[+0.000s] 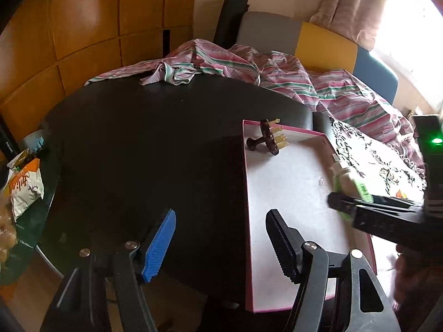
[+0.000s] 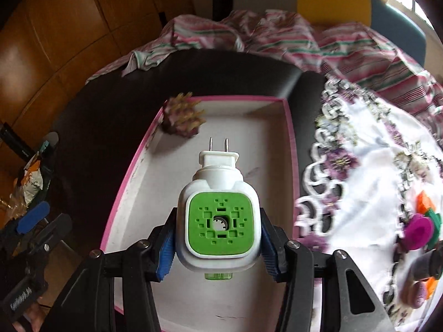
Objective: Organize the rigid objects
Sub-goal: 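Carry the white-green plug to the tray and release it with right tool, then move both tools back over the toys on the tablecloth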
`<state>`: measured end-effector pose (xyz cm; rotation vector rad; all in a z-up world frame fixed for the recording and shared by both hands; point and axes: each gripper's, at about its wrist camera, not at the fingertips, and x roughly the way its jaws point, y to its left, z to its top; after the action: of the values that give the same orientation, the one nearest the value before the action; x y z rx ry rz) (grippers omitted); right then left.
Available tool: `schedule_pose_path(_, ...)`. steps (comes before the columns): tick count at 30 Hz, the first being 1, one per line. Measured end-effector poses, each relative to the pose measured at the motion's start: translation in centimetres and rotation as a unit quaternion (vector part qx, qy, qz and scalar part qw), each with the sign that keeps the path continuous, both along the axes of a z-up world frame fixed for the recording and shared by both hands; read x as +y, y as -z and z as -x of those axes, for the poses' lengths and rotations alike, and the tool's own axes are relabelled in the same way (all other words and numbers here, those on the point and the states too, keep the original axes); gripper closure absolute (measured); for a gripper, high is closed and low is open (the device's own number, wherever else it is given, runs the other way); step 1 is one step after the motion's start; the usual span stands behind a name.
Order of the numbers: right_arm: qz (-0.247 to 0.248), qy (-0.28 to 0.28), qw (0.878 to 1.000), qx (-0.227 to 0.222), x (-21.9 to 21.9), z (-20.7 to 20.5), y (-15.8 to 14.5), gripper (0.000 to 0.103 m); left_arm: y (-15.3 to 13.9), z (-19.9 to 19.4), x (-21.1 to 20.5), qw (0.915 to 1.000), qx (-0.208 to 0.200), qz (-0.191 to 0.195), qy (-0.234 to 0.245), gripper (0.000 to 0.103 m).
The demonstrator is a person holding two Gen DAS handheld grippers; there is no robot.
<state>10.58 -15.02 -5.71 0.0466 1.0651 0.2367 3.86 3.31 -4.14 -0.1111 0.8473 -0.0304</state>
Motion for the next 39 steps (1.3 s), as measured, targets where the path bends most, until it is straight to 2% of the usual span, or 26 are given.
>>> schedule_pose_path(11, -0.03, -0.002, 0.998, 0.047, 4.6, -4.8, 2.8, 0.051, 0.4, -0.6, 1.5, 0.9997, 0.006, 0.005, -0.022, 0.036)
schedule_pose_path(13, -0.053, -0.004, 0.996, 0.068, 5.1, -5.8, 3.9, 0.048, 0.6, -0.8, 1.7, 0.9996, 0.009, 0.005, -0.025, 0.036)
schedule_pose_path(17, -0.094, -0.009, 0.993, 0.066, 5.5, -6.6, 4.0, 0.048, 0.9, -0.9, 2.1, 0.9994, 0.013, 0.005, -0.031, 0.036)
schedule_pose_path(23, -0.101, -0.012, 0.994, 0.051, 5.0, -5.5, 3.5, 0.048, 1.0, -1.0, 2.3, 0.9993, 0.014, 0.007, -0.033, 0.036)
schedule_pose_path(25, -0.107, -0.013, 0.993, 0.038, 4.8, -5.0, 3.0, 0.044, 0.8, -0.9, 2.2, 0.9993, 0.012, 0.005, -0.034, 0.036)
schedule_pose_path(39, -0.078, 0.01, 0.997, -0.009, 1.9, -1.8, 0.7, 0.042, -0.6, 0.2, 1.8, 0.9996, -0.008, -0.002, -0.027, 0.036)
